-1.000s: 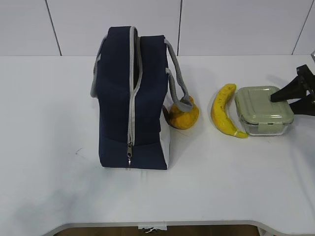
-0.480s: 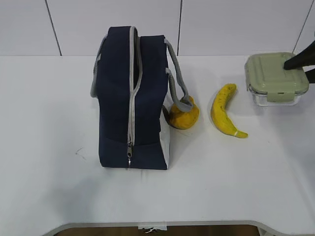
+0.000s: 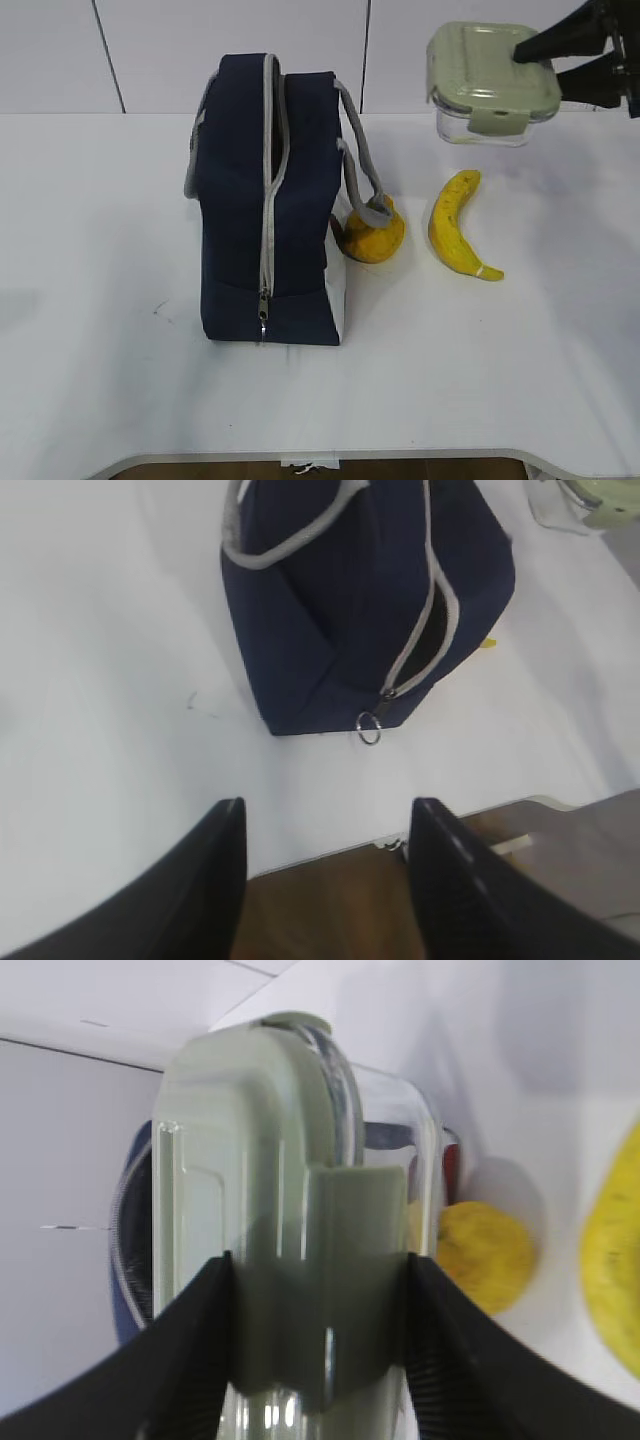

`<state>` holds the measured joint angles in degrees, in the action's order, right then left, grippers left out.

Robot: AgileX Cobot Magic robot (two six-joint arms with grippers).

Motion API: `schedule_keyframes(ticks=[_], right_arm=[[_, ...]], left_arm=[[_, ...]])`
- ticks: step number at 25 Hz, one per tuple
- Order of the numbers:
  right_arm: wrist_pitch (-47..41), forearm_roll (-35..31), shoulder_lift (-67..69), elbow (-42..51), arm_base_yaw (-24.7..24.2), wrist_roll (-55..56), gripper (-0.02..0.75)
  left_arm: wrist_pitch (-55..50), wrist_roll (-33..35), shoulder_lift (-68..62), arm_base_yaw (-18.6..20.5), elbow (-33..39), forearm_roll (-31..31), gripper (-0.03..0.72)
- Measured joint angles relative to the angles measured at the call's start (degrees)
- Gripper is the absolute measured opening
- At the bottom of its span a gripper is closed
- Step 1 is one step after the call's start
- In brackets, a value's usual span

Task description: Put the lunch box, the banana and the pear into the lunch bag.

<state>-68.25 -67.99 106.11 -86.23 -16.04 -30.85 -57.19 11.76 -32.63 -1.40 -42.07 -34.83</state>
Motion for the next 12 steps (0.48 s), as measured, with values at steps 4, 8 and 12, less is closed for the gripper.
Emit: schedule_keyframes(ticks=[4,8,12], right_arm=[[0.0,-3.32,0.0,0.0,2.65,0.0,0.375],[0.11,-6.09,0.0,0.0,5.82,0.0,0.375],[0.11,-6.71,0.0,0.0,9.21,0.0,0.375]], left_arm=[[0.48,4.63,-8.91,0.0,-1.34,-7.48,0.416],[0.82,12.66,-17.9,0.0,-2.28,-16.76,0.419],[1.29,18.4,-25.91,0.0,-4.84,-22.36,0.419]])
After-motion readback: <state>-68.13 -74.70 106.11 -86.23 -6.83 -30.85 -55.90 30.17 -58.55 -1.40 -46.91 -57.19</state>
